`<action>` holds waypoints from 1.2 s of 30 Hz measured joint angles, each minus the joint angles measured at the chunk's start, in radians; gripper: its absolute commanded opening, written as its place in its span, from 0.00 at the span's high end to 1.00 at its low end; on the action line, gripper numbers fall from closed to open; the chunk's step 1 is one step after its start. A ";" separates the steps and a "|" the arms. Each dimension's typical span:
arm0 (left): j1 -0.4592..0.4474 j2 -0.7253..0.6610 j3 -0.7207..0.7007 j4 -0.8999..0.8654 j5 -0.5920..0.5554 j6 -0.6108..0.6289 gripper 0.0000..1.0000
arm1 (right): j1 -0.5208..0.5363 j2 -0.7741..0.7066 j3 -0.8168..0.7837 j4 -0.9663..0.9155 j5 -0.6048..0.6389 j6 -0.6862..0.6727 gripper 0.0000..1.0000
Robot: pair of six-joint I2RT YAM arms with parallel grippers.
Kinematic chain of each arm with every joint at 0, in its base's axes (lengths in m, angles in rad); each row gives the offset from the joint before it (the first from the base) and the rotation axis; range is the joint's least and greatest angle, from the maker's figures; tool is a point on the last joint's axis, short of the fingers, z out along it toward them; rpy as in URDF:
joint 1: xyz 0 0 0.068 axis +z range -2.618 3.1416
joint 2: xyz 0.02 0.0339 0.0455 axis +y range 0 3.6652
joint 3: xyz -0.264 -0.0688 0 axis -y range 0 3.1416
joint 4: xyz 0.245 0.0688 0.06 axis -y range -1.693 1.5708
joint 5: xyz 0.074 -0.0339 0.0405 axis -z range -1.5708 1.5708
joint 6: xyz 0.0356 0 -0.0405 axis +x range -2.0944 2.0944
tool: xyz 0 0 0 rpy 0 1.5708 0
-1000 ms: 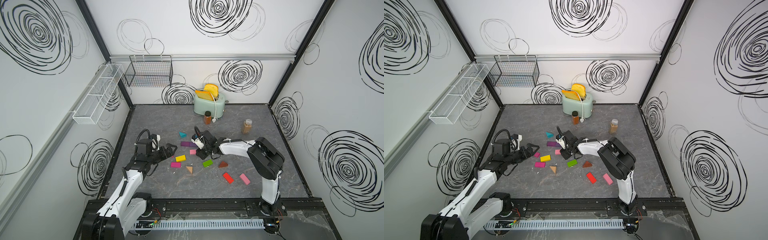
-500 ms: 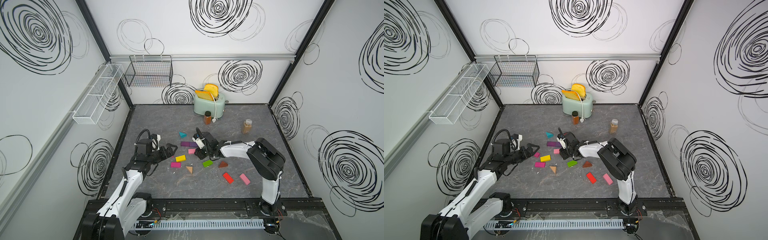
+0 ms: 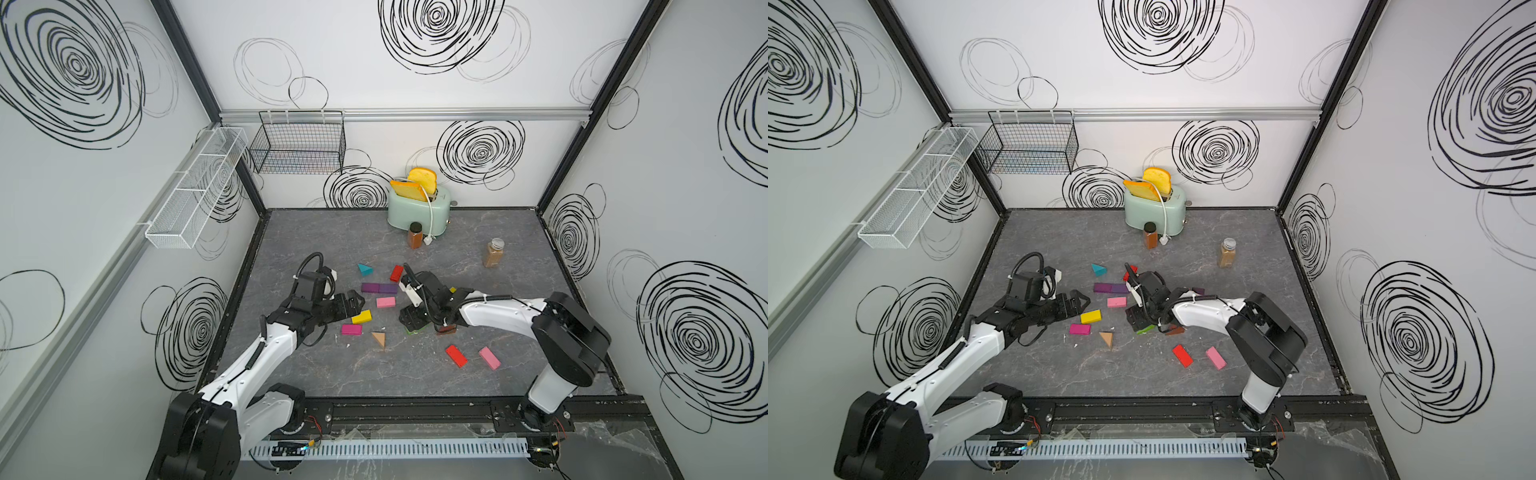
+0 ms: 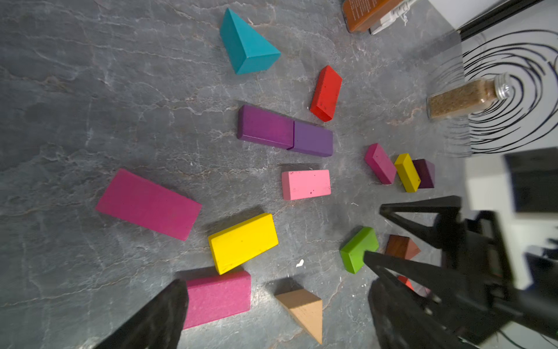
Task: Assemble a piece of candy with building blocks
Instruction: Adjust the building block at the center of the board, then assemble the building block at the center of the board.
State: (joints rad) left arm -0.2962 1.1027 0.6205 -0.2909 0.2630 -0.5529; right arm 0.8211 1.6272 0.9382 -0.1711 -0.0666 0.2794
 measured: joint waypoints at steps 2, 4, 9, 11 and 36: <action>-0.039 0.036 0.007 0.000 -0.049 -0.011 0.05 | -0.032 -0.043 -0.006 0.011 -0.012 -0.015 0.02; -0.077 0.079 0.007 -0.003 -0.095 -0.033 0.09 | -0.062 -0.063 -0.010 0.021 -0.030 -0.037 0.01; -0.182 0.171 0.011 -0.007 -0.203 -0.099 0.08 | -0.132 -0.065 -0.032 0.049 -0.084 -0.083 0.01; -0.202 0.195 0.014 -0.005 -0.228 -0.118 0.08 | -0.152 -0.067 -0.055 0.058 -0.103 -0.093 0.01; -0.224 0.411 0.087 0.057 -0.338 -0.153 0.20 | -0.243 -0.094 -0.151 0.158 -0.193 -0.113 0.01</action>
State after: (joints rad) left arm -0.5205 1.5135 0.7071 -0.2337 -0.0753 -0.7063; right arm 0.5785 1.5330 0.7872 -0.0135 -0.2592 0.1665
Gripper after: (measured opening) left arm 0.815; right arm 0.989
